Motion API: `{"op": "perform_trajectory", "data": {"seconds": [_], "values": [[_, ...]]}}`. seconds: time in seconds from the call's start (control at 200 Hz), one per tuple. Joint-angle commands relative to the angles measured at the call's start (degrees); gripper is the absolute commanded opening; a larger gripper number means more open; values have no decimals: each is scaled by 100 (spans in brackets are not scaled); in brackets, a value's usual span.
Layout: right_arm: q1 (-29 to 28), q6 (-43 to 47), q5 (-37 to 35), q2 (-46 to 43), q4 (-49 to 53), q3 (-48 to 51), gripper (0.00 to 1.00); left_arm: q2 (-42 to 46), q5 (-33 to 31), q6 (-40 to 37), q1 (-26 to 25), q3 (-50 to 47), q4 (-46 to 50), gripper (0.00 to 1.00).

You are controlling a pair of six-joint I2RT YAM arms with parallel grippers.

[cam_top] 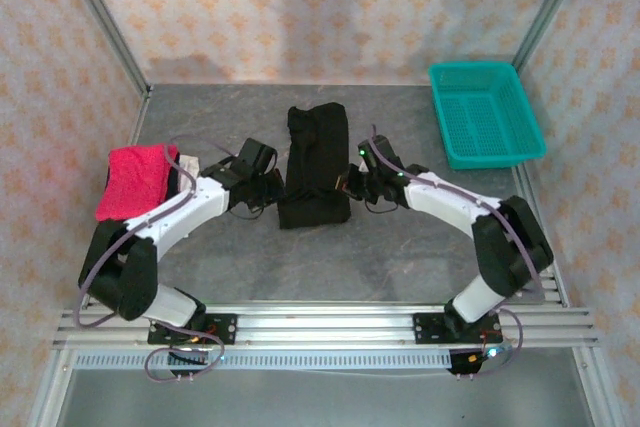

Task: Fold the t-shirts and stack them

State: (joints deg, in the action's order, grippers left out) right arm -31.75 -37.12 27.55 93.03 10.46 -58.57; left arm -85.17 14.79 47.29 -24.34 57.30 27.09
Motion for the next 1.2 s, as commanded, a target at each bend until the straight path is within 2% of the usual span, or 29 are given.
{"op": "perform_trajectory", "data": {"seconds": [0.0,0.375,0.781,1.191], "values": [[85,191,29,281,-246,-346,0,-299,62,-321,84,389,-154,0],[367,442,-18,1065,-94,-1140,0,-1318,255,-580,347,1214,-212,0],[593,416,-13,1618,-376,-1369,0,-2229,732,-686,474,1902,-365,0],[666,645,-34,1751,-472,-1482,0,-2268,324,-747,553,2081,-152,0]]}}
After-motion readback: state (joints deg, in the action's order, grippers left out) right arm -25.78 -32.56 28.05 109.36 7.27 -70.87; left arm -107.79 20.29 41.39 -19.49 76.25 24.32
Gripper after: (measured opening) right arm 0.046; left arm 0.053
